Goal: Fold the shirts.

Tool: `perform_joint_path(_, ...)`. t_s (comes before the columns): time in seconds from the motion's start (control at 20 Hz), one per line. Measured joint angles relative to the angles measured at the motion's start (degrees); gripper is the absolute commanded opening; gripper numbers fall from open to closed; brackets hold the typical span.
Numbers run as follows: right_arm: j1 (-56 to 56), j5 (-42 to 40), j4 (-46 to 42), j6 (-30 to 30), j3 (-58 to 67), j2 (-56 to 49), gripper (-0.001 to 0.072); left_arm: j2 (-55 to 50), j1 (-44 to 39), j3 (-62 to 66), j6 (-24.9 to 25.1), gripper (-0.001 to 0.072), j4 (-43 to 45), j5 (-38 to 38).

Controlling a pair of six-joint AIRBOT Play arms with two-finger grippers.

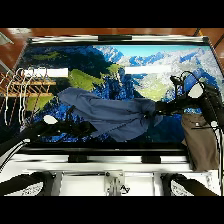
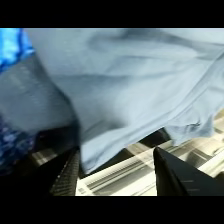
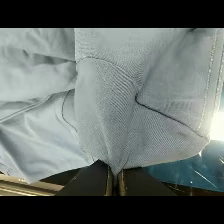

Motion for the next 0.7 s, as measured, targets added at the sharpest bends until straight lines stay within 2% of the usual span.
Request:
perform_joint_path(0.1,0.0,0.1,0.0,0.0,0.0,0.0,0.0062,-0.5,-0.4,0.0,0.3,0.0407,-0.9,1.3)
perform_joint_path(0.2,0.0,0.2,0.0,0.0,0.0,0.0,0.0062,-0.7,-0.9,0.0,0.5,0.0367,-1.9,2.6)
perform_joint_path(0.35,0.0,0.4,0.0,-0.1,0.0,0.0,0.0062,-0.9,-2.5,-0.1,0.4,0.0152,-3.0,4.6)
perform_joint_path(0.5,0.0,0.5,0.0,-0.1,0.0,0.0,0.0062,-0.9,-3.8,-0.1,-0.4,0.0042,-3.6,5.5)
perform_joint_path(0.7,0.0,1.2,0.0,-0.2,0.0,0.0,0.0062,-0.5,-4.4,0.4,0.8,0.0040,-3.9,5.1)
